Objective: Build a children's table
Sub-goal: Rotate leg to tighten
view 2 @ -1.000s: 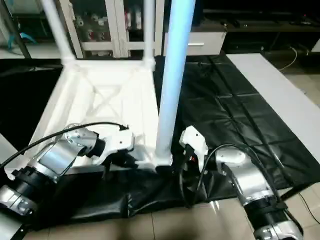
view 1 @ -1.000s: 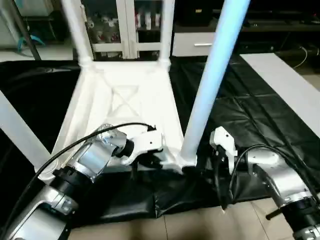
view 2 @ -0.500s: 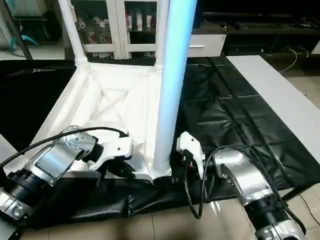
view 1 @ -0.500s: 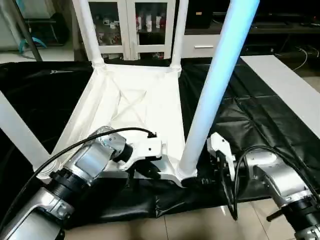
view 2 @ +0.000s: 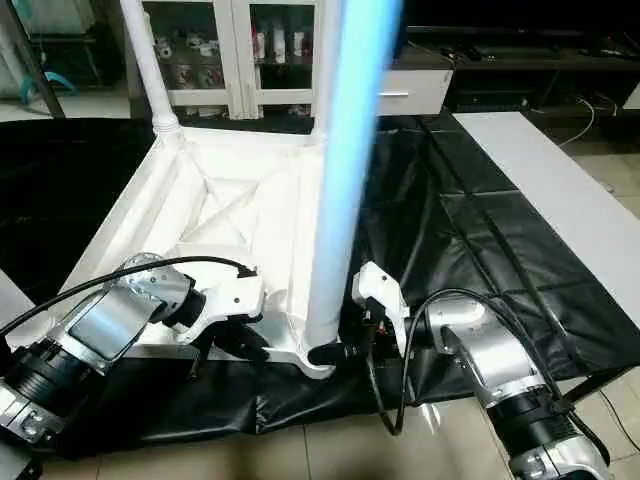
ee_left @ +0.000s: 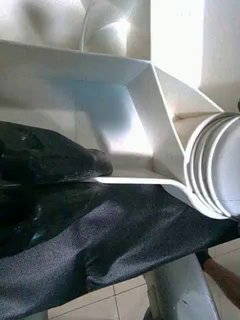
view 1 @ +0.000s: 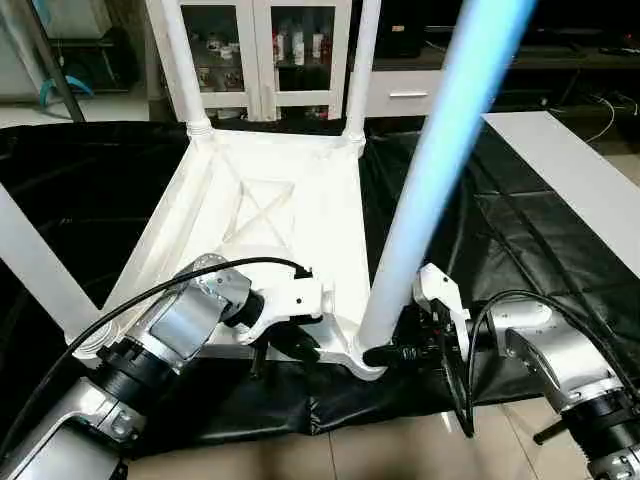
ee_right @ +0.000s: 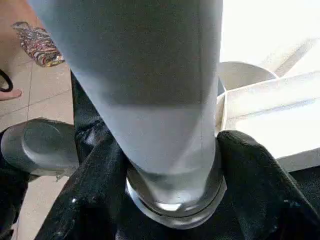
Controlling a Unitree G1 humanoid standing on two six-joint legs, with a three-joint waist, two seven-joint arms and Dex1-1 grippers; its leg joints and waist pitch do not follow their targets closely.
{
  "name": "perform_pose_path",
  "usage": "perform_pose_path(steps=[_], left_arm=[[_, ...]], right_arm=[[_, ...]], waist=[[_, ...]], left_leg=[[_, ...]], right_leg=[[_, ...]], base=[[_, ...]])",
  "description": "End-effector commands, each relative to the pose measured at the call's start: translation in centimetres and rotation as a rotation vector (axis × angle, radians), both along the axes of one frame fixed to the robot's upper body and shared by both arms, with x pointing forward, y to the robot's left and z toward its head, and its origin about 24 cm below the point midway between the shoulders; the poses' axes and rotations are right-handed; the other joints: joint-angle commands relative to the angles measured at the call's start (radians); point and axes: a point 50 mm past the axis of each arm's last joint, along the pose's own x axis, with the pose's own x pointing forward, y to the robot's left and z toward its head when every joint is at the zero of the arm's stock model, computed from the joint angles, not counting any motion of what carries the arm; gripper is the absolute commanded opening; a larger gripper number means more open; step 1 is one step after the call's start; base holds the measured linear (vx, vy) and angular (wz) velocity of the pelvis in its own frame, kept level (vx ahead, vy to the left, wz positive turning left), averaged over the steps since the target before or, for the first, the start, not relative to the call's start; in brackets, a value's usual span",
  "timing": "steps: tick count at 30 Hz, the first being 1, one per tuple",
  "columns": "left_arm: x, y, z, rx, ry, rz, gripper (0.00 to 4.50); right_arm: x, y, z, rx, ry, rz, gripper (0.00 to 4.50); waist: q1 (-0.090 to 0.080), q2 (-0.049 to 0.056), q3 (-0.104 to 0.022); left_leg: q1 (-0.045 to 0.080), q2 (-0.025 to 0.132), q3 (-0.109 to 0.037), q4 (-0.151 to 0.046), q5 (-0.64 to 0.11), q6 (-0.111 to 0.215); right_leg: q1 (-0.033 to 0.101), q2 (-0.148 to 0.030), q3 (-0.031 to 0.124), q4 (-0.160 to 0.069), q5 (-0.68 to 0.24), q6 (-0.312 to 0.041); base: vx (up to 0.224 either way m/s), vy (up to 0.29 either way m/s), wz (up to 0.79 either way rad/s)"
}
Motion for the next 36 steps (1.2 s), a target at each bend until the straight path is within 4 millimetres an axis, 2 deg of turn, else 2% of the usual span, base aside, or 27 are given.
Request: perform_pose_path(steps=[1,9,12,13,14,15,16,17,18,19,20,21,22,23,24,25,26,27,28,29,30,31,32,33,34,35,36], left_arm=[[-2.6,0.6,-4.3,0.143,0.184,-0.031,0.00],[-2.5,0.6,-4.4,0.141,0.175,-0.007,0.00],[-1.6,0.2,-4.5,0.120,0.107,0.064,0.00],[-0.7,-0.1,-4.5,0.091,0.046,0.149,0.00],[-0.1,-0.4,-4.5,0.073,0.013,0.205,0.00],[0.3,-0.6,-4.5,0.061,-0.007,0.245,0.00],[0.5,-0.6,-4.4,0.056,-0.014,0.264,0.00],[1.3,-1.0,-4.3,0.036,-0.045,0.359,0.00],[1.3,-1.0,-4.3,0.036,-0.045,0.359,0.00],[2.2,-1.6,-4.2,0.010,-0.083,0.459,0.00],[2.3,-1.6,-4.2,0.009,-0.084,0.463,0.00],[2.4,-1.8,-4.2,0.004,-0.090,0.482,0.00],[2.7,-2.0,-4.2,0.003,-0.112,0.504,0.00],[3.0,-2.1,-4.1,0.001,-0.137,0.526,0.00],[3.2,-2.4,-4.0,0.000,-0.153,0.532,0.00],[3.2,-2.4,-4.0,0.000,-0.155,0.533,0.00],[3.4,-2.7,-4.0,-0.004,-0.172,0.539,0.00],[3.5,-3.1,-3.9,-0.016,-0.186,0.544,0.00],[3.7,-3.4,-3.8,-0.025,-0.196,0.551,0.00],[3.8,-4.0,-3.7,-0.039,-0.219,0.540,0.00],[3.8,-4.1,-3.7,-0.041,-0.221,0.538,0.00],[3.9,-4.3,-3.7,-0.045,-0.232,0.527,0.00],[3.9,-4.3,-3.7,-0.045,-0.234,0.523,0.00],[3.9,-4.3,-3.7,-0.045,-0.235,0.523,0.00],[4.0,-4.2,-3.8,-0.044,-0.238,0.525,0.00],[4.0,-4.2,-3.8,-0.044,-0.238,0.525,0.00],[4.0,-4.1,-3.8,-0.044,-0.238,0.522,0.00]], right_arm=[[0.0,0.2,-0.1,-0.022,0.004,0.043,2.46],[0.3,0.3,-0.9,-0.050,-0.009,-0.005,2.38],[1.6,0.3,-1.5,-0.059,-0.064,-0.167,2.38],[2.4,0.3,-2.0,-0.064,-0.080,-0.293,2.38],[2.7,0.3,-2.4,-0.068,-0.080,-0.360,2.38],[3.0,0.3,-2.7,-0.072,-0.079,-0.410,2.38],[3.1,0.3,-2.8,-0.074,-0.075,-0.442,2.38],[3.7,0.4,-3.8,-0.089,-0.049,-0.606,2.37],[3.7,0.4,-3.8,-0.089,-0.049,-0.606,2.37],[4.3,0.5,-5.3,-0.141,0.003,-0.863,2.35],[4.3,0.5,-5.3,-0.142,0.004,-0.870,2.35],[4.3,0.6,-5.6,-0.151,0.016,-0.914,2.34],[4.6,0.6,-5.9,-0.156,0.028,-1.015,2.34],[4.8,0.8,-6.2,-0.149,0.045,-1.107,2.34],[4.9,1.0,-6.5,-0.147,0.063,-1.186,2.33],[4.9,1.1,-6.5,-0.146,0.064,-1.197,2.33],[5.1,1.3,-6.8,-0.143,0.079,-1.287,2.32],[5.2,2.0,-6.9,-0.147,0.083,-1.338,2.32],[5.4,2.5,-7.0,-0.155,0.083,-1.373,2.32],[5.8,4.7,-6.4,-0.150,0.045,-1.376,2.32],[5.9,5.0,-6.3,-0.143,0.037,-1.370,2.32],[6.3,6.6,-5.4,-0.102,0.010,-1.316,2.31],[6.5,7.2,-5.0,-0.080,-0.005,-1.282,2.31],[6.5,7.3,-4.9,-0.078,-0.007,-1.279,2.31],[6.8,8.0,-4.1,-0.032,-0.055,-1.218,2.31],[6.8,8.0,-4.1,-0.032,-0.055,-1.218,2.31],[6.9,8.0,-3.7,-0.006,-0.088,-1.199,2.31]], waist=[[-0.002,-0.004,-0.039],[-0.008,-0.006,-0.038],[-0.013,-0.007,-0.036],[-0.019,-0.006,-0.024],[-0.023,-0.012,-0.016],[-0.025,-0.011,-0.015],[-0.029,-0.013,-0.015],[-0.033,-0.012,-0.016],[-0.039,-0.010,-0.016],[-0.053,-0.004,-0.016],[-0.062,-0.003,-0.015],[-0.074,-0.002,-0.016],[-0.081,0.007,-0.017],[-0.086,0.018,-0.013],[-0.093,0.018,-0.012],[-0.105,0.019,-0.012],[-0.111,0.031,-0.008],[-0.115,0.048,-0.003],[-0.113,0.050,0.010],[-0.087,0.058,0.010],[-0.063,0.057,0.010],[-0.037,0.023,0.010],[-0.041,-0.064,0.018],[-0.043,-0.044,0.012],[-0.035,-0.036,-0.004],[-0.025,-0.017,-0.013],[-0.022,-0.016,-0.026]], left_leg=[[-0.006,0.021,0.004,-0.054,-0.080,0.072],[-0.006,0.022,0.002,-0.057,-0.121,0.056],[-0.008,0.022,0.003,-0.059,-0.149,0.048],[-0.005,0.018,0.003,-0.067,-0.242,0.024],[0.000,0.013,-0.003,-0.071,-0.335,0.000],[0.006,0.013,-0.008,-0.070,-0.367,-0.011],[0.011,0.010,-0.015,-0.071,-0.408,-0.018],[0.012,0.009,-0.018,-0.070,-0.419,-0.020],[0.011,0.007,-0.019,-0.070,-0.423,-0.021],[0.001,0.006,-0.030,-0.076,-0.441,-0.027],[-0.001,0.004,-0.032,-0.078,-0.449,-0.031],[-0.006,0.004,-0.044,-0.081,-0.488,-0.036],[0.003,0.006,-0.050,-0.081,-0.529,-0.028],[0.005,0.008,-0.053,-0.085,-0.556,-0.024],[0.007,0.009,-0.054,-0.087,-0.582,-0.021],[0.003,0.010,-0.062,-0.090,-0.617,-0.021],[0.012,0.018,-0.068,-0.098,-0.684,-0.019],[0.010,0.026,-0.076,-0.113,-0.744,-0.020],[0.006,0.040,-0.069,-0.141,-0.833,-0.022],[-0.037,0.067,-0.055,-0.198,-0.904,-0.030],[-0.058,0.075,-0.041,-0.219,-0.926,-0.024],[-0.027,0.063,-0.002,-0.216,-0.872,0.014],[0.122,-0.036,0.000,0.044,-0.516,-0.009],[0.126,-0.049,-0.003,0.120,-0.356,0.010],[-0.034,-0.013,-0.061,0.044,-0.175,0.035],[-0.063,0.000,-0.068,-0.022,-0.130,0.012],[-0.018,0.009,-0.058,-0.052,-0.078,-0.003]], right_leg=[[0.044,-0.043,0.035,-0.037,-0.043,-0.275],[0.043,-0.044,0.036,-0.042,-0.093,-0.265],[0.039,-0.046,0.036,-0.046,-0.124,-0.260],[0.030,-0.043,0.036,-0.063,-0.255,-0.233],[0.029,-0.044,0.032,-0.078,-0.432,-0.179],[0.024,-0.047,0.031,-0.083,-0.506,-0.154],[0.020,-0.050,0.025,-0.098,-0.622,-0.100],[0.017,-0.051,0.025,-0.103,-0.652,-0.081],[0.015,-0.050,0.023,-0.105,-0.662,-0.073],[0.023,-0.050,0.009,-0.113,-0.684,-0.043],[0.023,-0.049,0.003,-0.117,-0.680,-0.039],[0.030,-0.048,-0.012,-0.121,-0.689,-0.023],[0.031,-0.050,-0.021,-0.129,-0.667,-0.024],[0.029,-0.049,-0.026,-0.133,-0.648,-0.030],[0.029,-0.049,-0.036,-0.138,-0.638,-0.034],[0.042,-0.049,-0.056,-0.144,-0.623,-0.025],[0.045,-0.047,-0.064,-0.141,-0.571,-0.034],[0.056,-0.043,-0.068,-0.129,-0.518,-0.045],[0.059,-0.028,-0.075,-0.105,-0.489,-0.057],[0.104,-0.016,-0.055,0.015,-0.350,-0.081],[0.118,-0.012,-0.036,0.076,-0.252,-0.084],[0.083,-0.007,0.011,0.095,-0.294,-0.056],[-0.106,-0.049,0.011,-0.177,-1.014,0.052],[-0.131,-0.108,0.030,-0.204,-1.212,0.047],[0.049,-0.176,0.094,-0.131,-1.092,0.017],[0.073,-0.135,0.058,-0.088,-0.895,0.000],[0.028,-0.062,0.036,-0.054,-0.427,-0.041]], base=[[0.000,0.000,0.00],[0.000,0.000,0.00],[0.000,0.000,0.00],[-0.053,-0.012,-0.03],[0.000,0.000,0.00],[-0.084,-0.007,-0.06],[0.000,0.000,0.00],[-0.093,0.002,-0.07],[-0.091,0.009,-0.11],[-0.091,0.009,-0.11],[-0.083,0.020,-0.19],[-0.078,0.032,-0.20],[-0.078,0.032,-0.20],[-0.062,0.040,-0.16],[0.000,0.000,0.00],[0.000,0.000,0.00],[0.000,0.000,0.00],[0.000,0.000,0.00],[0.000,0.000,0.00],[-0.057,-0.020,0.09],[-0.050,-0.062,0.21],[-0.050,-0.062,0.21],[0.020,-0.150,0.18],[0.044,-0.113,-0.21],[0.044,-0.113,-0.21],[0.086,0.013,-0.42],[0.077,-0.017,-0.08]])
